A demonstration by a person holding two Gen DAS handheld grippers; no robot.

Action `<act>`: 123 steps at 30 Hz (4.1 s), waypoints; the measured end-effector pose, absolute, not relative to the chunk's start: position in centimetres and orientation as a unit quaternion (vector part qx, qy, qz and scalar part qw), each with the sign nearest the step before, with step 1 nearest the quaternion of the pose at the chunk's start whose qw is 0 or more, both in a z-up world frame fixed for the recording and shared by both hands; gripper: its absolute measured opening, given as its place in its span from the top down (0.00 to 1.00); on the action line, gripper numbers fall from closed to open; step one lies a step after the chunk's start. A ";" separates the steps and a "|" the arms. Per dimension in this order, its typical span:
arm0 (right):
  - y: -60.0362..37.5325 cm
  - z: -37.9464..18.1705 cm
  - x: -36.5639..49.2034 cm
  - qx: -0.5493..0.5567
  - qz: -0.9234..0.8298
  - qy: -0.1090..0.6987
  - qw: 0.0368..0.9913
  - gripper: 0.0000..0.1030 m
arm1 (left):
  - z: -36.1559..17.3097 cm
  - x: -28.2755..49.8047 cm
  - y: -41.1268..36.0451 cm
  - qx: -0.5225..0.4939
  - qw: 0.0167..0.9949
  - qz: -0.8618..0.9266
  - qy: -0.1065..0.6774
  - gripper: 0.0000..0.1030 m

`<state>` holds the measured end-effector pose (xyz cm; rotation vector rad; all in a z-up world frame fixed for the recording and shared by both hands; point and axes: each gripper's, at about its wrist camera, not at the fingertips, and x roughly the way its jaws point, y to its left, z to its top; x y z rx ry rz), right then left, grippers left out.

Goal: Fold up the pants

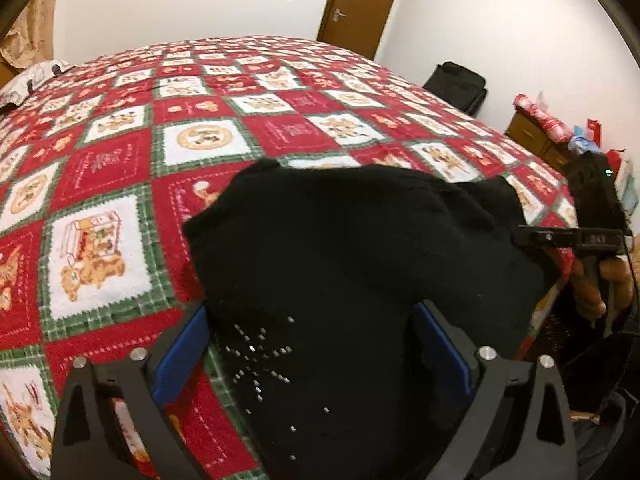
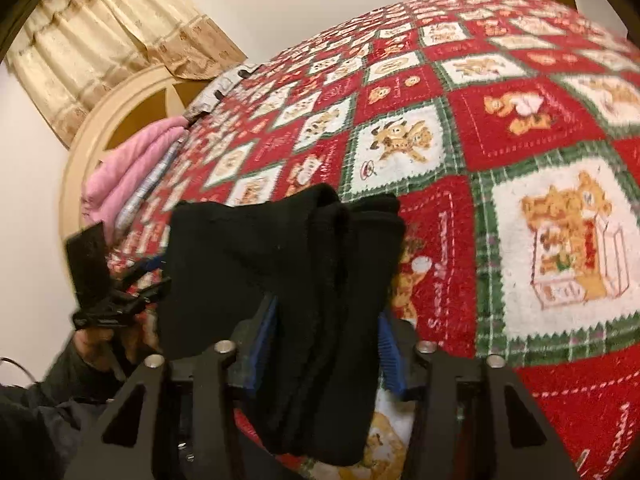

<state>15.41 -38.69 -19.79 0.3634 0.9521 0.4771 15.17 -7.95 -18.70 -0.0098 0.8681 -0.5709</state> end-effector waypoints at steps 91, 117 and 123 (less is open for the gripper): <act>-7.9 -11.6 23.6 -0.075 0.249 0.341 0.903 0.44 | -12.1 13.4 11.6 -0.030 0.940 0.016 0.338 0.27; -5.1 -6.4 14.4 -0.110 0.260 0.247 0.927 0.43 | -7.4 9.5 11.2 -0.054 0.966 0.016 0.253 0.01; -5.4 -5.8 13.9 -0.105 0.260 0.232 0.931 0.43 | -7.2 9.3 11.4 -0.053 0.967 0.020 0.247 0.01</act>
